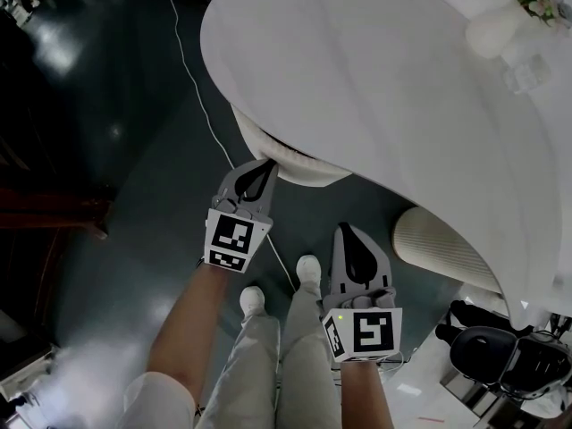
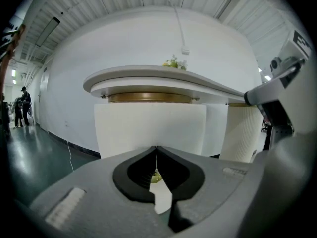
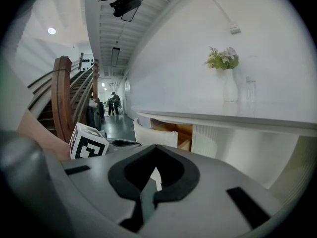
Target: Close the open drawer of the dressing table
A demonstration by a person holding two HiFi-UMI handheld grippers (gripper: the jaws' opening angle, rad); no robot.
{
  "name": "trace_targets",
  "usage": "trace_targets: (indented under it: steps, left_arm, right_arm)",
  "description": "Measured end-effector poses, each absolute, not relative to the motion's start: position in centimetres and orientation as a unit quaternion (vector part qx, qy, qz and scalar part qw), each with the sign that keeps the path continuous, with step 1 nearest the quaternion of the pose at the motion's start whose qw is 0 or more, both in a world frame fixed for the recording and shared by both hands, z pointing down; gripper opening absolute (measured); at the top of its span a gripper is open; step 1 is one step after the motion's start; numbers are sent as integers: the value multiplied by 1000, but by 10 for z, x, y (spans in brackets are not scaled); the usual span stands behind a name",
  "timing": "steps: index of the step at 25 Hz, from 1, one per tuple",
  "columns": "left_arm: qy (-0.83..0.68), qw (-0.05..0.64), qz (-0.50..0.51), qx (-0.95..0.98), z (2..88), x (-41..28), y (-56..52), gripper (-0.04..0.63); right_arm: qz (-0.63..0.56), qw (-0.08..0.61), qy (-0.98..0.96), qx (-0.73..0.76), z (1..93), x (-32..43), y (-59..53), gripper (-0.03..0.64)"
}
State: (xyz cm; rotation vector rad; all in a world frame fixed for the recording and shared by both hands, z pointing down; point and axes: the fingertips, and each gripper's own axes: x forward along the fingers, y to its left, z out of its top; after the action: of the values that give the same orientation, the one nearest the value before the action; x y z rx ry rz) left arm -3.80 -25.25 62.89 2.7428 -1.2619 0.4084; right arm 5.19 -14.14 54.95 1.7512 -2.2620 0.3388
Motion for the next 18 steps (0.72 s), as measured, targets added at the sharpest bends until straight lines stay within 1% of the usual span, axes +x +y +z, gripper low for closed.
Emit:
trace_targets:
  steps: [18]
  left_arm:
    - [-406,31,106,907,627,-10,-292,18]
  right_arm:
    - [101,135,-747,643,542,84,-144,-3]
